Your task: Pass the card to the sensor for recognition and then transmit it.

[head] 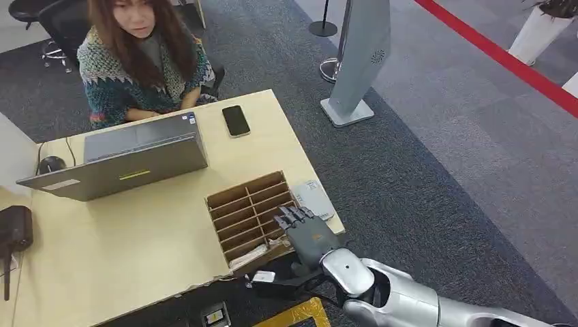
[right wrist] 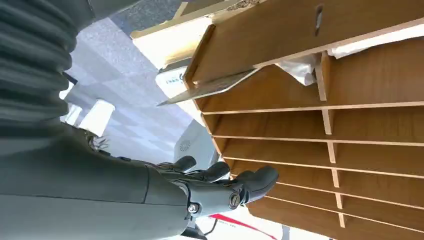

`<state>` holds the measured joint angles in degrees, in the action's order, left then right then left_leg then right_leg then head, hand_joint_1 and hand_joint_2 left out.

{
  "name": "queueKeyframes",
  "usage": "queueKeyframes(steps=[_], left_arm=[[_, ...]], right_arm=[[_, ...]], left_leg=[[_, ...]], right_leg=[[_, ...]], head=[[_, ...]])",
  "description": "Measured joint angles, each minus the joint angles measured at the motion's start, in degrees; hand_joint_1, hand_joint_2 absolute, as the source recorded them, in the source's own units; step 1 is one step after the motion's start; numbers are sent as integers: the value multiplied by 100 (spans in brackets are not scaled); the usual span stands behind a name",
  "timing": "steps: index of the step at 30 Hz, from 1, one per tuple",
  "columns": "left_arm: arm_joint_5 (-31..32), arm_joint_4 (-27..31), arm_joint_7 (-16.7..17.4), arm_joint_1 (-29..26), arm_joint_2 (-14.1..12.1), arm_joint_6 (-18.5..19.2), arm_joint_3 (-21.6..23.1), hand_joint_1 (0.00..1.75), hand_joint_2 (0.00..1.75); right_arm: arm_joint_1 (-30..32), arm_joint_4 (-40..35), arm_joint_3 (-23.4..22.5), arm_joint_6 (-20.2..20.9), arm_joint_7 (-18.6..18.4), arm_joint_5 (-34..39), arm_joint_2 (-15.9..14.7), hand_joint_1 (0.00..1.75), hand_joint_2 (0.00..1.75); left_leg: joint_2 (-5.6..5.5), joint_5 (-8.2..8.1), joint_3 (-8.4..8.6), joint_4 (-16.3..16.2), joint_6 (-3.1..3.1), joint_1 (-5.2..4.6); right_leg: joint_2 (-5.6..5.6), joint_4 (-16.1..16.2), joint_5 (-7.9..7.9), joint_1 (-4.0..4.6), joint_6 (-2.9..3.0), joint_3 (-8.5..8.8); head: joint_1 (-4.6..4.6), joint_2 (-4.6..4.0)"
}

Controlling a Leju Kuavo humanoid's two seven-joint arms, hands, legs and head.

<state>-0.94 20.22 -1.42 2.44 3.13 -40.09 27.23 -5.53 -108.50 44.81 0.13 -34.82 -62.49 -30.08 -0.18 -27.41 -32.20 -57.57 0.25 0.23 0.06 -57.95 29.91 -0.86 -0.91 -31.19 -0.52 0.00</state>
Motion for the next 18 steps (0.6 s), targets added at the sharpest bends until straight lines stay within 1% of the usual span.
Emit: queueKeyframes(steps=[2,3,4,14,18], left_arm=[[0,11,-2,-6,0,0,0,0,0],[0,11,-2,-6,0,0,0,0,0],[-2,13,-2,-7,0,0,0,0,0],[-42,85,-2,-34,0,0,0,0,0],[-48,112,-2,-45,0,0,0,0,0]], right_arm=[[10,18,-2,-7,-5,0,0,0,175],[13,20,-2,-9,-5,0,2,35,175],[17,31,-4,-11,-5,0,0,175,175],[50,37,-26,-44,2,83,4,175,175],[50,59,-70,-94,2,114,7,166,175]], left_leg=[[0,0,0,0,0,0],[0,0,0,0,0,0],[0,0,0,0,0,0],[0,0,0,0,0,0],[0,0,0,0,0,0]], right_leg=[[0,0,0,0,0,0],[0,0,0,0,0,0],[0,0,0,0,0,0],[0,0,0,0,0,0],[0,0,0,0,0,1]], head=[[0,-2],[2,0],[0,0],[0,-2],[2,0]])
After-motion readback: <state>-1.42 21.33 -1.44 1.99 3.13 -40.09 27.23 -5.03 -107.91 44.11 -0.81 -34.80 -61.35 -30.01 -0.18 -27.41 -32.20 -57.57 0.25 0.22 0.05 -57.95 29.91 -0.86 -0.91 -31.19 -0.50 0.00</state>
